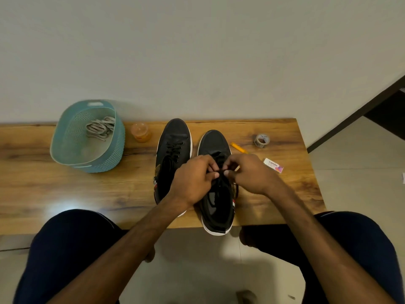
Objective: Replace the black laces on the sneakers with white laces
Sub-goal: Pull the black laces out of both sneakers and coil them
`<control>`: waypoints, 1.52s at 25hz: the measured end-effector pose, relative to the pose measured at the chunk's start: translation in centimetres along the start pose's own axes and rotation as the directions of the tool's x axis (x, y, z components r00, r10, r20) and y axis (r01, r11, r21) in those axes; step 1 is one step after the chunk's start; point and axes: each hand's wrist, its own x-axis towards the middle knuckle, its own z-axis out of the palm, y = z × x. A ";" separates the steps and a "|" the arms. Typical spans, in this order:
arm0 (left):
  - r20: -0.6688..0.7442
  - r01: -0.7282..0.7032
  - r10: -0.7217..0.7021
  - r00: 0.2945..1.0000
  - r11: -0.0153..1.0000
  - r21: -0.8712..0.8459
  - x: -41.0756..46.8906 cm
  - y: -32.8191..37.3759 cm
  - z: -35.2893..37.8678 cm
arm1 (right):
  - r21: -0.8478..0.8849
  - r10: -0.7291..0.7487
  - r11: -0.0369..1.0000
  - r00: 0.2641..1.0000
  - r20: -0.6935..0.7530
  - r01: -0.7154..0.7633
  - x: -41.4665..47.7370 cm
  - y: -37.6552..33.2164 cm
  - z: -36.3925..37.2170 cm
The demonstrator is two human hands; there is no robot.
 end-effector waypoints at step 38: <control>0.171 0.144 -0.105 0.980 0.961 -0.234 1.0 -1.6 -1.1 | -0.450 -0.261 0.868 0.964 -0.056 0.209 -0.1 -0.2 1.7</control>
